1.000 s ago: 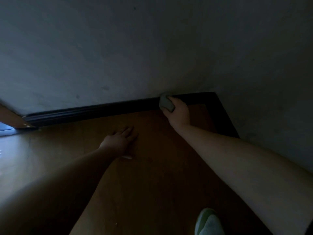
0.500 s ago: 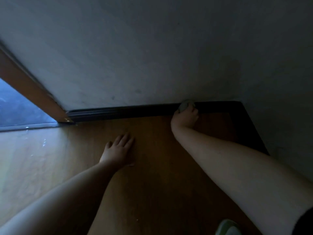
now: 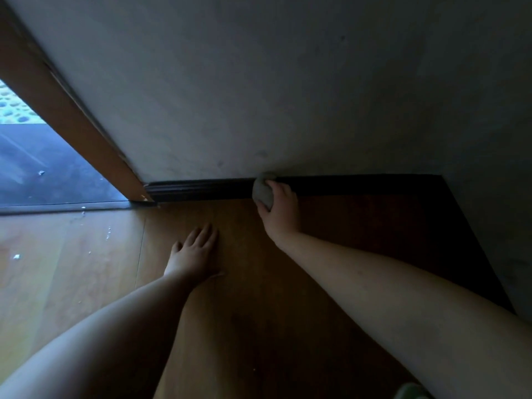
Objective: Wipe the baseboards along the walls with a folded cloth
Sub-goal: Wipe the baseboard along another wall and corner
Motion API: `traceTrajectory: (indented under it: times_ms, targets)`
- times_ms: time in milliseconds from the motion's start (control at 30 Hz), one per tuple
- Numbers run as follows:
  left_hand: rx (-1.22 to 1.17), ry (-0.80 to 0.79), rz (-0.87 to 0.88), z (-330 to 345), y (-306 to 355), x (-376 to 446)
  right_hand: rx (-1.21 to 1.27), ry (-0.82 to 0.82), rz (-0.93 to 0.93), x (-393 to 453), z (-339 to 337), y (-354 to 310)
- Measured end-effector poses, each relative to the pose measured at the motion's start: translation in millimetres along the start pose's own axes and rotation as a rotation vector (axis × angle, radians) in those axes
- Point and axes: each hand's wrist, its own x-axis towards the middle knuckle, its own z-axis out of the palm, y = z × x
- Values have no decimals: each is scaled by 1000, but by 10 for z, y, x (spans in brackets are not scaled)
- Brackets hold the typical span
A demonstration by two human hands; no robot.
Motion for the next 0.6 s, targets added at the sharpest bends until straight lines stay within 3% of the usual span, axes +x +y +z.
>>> traceTrajectory:
  times_ms: [267, 467, 600]
  targets:
    - [21, -75, 15, -69, 49, 66, -93, 100, 12, 67, -284, 275]
    - [4, -41, 47, -103, -206, -64, -92, 159, 175, 70, 78, -84]
    - [-2, -5, -25, -71, -468, -228, -108, 194, 228, 37, 334, -255]
